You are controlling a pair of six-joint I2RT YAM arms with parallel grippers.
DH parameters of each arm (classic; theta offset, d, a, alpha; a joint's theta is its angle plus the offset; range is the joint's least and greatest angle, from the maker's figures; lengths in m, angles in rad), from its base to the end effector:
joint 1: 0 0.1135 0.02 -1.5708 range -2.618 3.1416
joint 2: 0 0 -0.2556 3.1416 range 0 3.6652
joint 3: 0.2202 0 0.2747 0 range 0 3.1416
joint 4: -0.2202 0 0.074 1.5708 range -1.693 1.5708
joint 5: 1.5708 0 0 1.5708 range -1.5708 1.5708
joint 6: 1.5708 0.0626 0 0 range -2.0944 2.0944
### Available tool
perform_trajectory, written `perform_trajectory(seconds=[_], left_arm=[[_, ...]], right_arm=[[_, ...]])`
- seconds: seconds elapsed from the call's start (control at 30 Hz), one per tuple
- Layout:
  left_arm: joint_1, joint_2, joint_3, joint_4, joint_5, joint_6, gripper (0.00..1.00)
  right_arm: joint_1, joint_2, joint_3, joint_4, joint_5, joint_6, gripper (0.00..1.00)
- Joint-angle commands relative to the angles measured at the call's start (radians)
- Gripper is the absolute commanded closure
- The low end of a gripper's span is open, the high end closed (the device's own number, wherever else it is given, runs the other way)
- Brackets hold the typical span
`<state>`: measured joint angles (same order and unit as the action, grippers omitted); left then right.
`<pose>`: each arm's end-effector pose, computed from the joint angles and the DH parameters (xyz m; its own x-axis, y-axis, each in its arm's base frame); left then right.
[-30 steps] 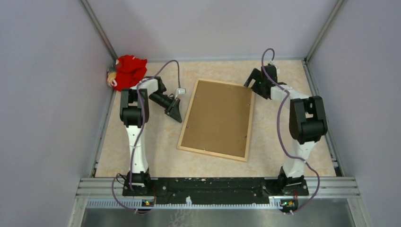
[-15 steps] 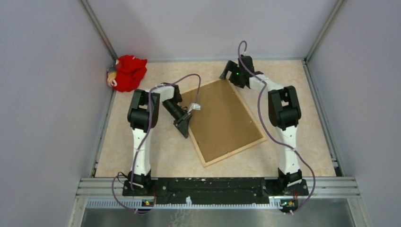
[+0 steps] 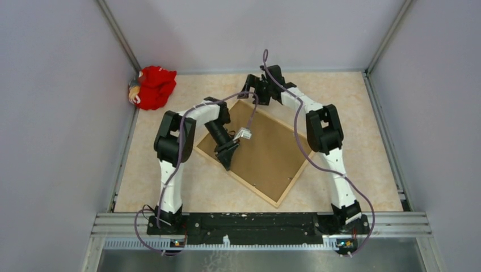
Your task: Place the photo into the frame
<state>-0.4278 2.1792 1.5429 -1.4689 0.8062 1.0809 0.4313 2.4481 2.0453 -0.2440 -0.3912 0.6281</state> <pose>0.3066 -0.1895 0.1112 -0.4101 0.8583 -0.3084 0.6687 0.0531 -0.7416 0.5277 0.2691 0.1475 -0.8325 0.2149 -0.5107 -0.2147 0.7246 0.6548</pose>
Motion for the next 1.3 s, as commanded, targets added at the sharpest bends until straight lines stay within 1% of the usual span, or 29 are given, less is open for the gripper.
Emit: perform_trajectory(seconds=[0.0,0.07,0.13,0.2,0.23,0.27,0.3,0.37,0.43,0.53,0.67,0.87,1.07,1.17,1.27], left_arm=[[0.087,-0.115,0.097,0.055,-0.066,0.031,0.55],[0.148,-0.117,0.168,0.056,-0.08,0.013,0.56],[0.243,-0.079,0.279,0.068,-0.064,-0.034,0.58],[0.35,-0.003,0.415,0.078,-0.016,-0.096,0.65],[0.395,0.041,0.513,0.081,0.009,-0.144,0.69],[0.444,0.09,0.579,0.087,0.039,-0.168,0.74],[0.48,0.131,0.628,0.103,0.063,-0.224,0.78],[0.521,0.194,0.668,0.134,0.108,-0.275,0.82],[0.527,0.22,0.64,0.154,0.136,-0.285,0.83],[0.525,0.232,0.558,0.177,0.184,-0.28,0.84],[0.526,0.248,0.483,0.175,0.223,-0.257,0.86],[0.518,0.262,0.422,0.084,0.265,-0.147,0.9],[0.492,0.206,0.249,0.056,0.232,-0.021,0.92],[0.477,0.159,0.149,0.057,0.202,0.034,0.91],[0.472,0.12,0.094,0.056,0.181,0.06,0.89]], right_arm=[[-0.031,-0.088,0.082,-0.041,-0.01,-0.03,0.01],[-0.051,-0.132,0.075,-0.055,0.025,-0.045,0.01],[-0.069,-0.198,0.03,-0.064,0.066,-0.064,0.01],[-0.082,-0.285,-0.075,-0.035,0.111,-0.07,0.01],[-0.085,-0.325,-0.131,-0.019,0.125,-0.071,0.01],[-0.086,-0.367,-0.187,-0.006,0.136,-0.072,0.01],[-0.085,-0.403,-0.236,0.006,0.149,-0.073,0.01],[-0.079,-0.475,-0.375,0.046,0.148,-0.057,0.01],[-0.065,-0.537,-0.482,0.084,0.146,-0.036,0.01],[-0.033,-0.606,-0.619,0.137,0.125,0.0,0.01],[0.028,-0.633,-0.705,0.195,0.091,0.046,0.01],[0.094,-0.579,-0.711,0.27,0.065,0.104,0.02],[0.149,-0.52,-0.689,0.281,0.038,0.134,0.04],[0.175,-0.502,-0.694,0.285,0.027,0.146,0.04],[0.208,-0.488,-0.7,0.294,0.019,0.166,0.05]])
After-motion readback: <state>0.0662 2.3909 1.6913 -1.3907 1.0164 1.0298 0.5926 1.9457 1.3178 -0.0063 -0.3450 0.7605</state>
